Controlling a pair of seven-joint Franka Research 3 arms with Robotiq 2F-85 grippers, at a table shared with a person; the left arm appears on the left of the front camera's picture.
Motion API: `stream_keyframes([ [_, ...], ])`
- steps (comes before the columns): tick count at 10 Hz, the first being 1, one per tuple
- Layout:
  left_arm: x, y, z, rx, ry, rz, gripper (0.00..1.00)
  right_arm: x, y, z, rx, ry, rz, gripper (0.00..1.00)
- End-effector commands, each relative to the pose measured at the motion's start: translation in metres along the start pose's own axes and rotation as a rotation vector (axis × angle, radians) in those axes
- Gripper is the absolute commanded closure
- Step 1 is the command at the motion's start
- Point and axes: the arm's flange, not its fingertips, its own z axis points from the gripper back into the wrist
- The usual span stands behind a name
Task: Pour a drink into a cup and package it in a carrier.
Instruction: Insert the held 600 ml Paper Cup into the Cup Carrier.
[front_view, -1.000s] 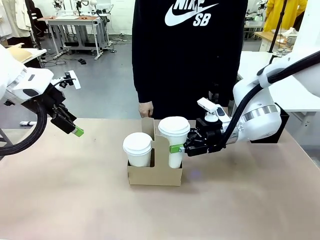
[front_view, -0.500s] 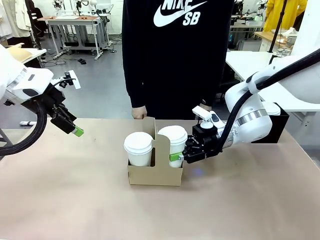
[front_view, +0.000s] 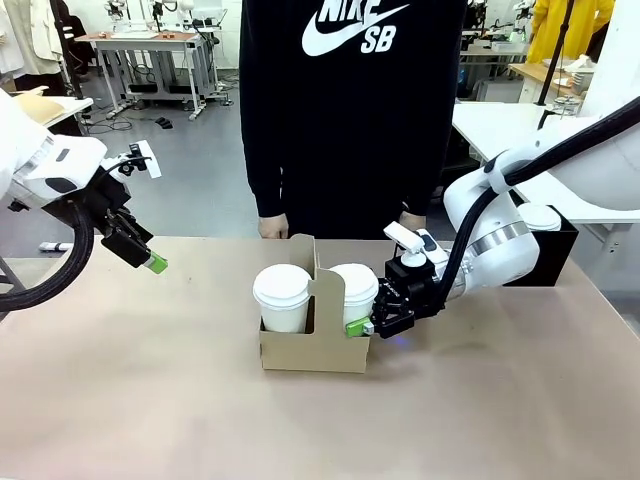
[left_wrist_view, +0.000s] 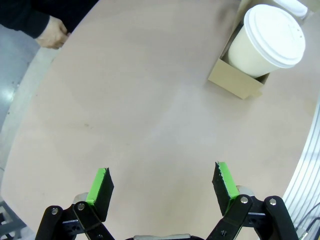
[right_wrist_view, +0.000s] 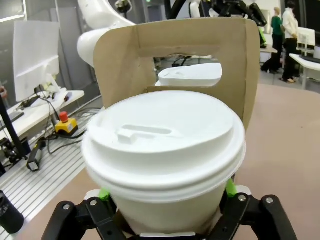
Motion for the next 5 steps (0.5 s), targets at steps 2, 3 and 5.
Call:
stream_keyframes([
  [2,0.001,-0.001,0.001,-0.011,-0.009,0.012,0.00,0.004,-0.001,0.009,-0.003,0.032,0.046,0.00],
  [3,0.001,-0.001,0.001,-0.011,-0.009,0.012,0.00,0.008,0.003,0.014,-0.003,0.030,0.047,0.00],
  [5,0.001,-0.001,0.001,-0.011,-0.009,0.012,0.00,0.014,0.012,0.029,-0.043,0.052,0.044,0.00],
])
